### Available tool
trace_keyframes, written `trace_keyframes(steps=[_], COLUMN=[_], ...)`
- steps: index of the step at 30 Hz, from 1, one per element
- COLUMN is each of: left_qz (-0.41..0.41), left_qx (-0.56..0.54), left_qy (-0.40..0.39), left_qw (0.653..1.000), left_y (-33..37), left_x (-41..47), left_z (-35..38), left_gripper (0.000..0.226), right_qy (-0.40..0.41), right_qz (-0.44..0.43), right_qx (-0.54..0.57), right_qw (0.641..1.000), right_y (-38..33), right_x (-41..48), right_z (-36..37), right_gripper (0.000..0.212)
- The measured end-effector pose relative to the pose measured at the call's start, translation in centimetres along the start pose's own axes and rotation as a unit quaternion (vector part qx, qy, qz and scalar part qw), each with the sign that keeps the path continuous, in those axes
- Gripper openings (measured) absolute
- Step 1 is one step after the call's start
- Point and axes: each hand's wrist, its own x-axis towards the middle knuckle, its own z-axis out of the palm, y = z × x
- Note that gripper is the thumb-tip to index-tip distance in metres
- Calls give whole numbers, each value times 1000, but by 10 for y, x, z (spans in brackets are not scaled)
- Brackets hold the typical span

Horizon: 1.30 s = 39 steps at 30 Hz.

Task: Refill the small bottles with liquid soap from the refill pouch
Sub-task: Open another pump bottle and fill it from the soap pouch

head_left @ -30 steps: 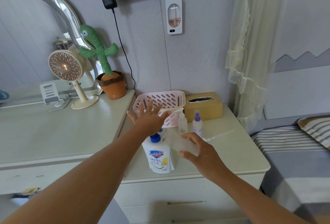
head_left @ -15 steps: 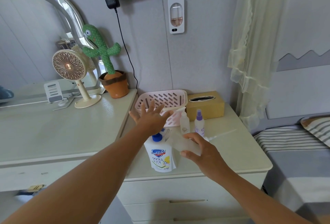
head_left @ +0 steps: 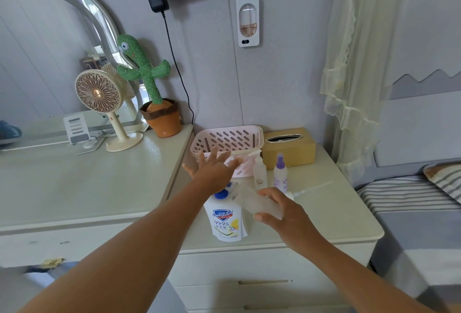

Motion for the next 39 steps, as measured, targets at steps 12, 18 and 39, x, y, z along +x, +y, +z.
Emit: trace_keyframes(steps=[12, 18, 39], left_qz=[-16, -11, 0], left_qx=[-38, 6, 27], left_qy=[22, 63, 61], left_qw=[999, 998, 998], left_y=[-3, -2, -1], left_x=[5, 9, 10], left_z=[10, 3, -2], left_gripper=[62, 66, 62], right_qy=[-4, 3, 7], right_qz=[0, 1, -5], right_qx=[11, 14, 6], right_qw=[1000, 1000, 1000], right_y=[4, 0, -2], right_x=[0, 1, 3], right_z=[0, -2, -7], right_gripper=[37, 37, 38])
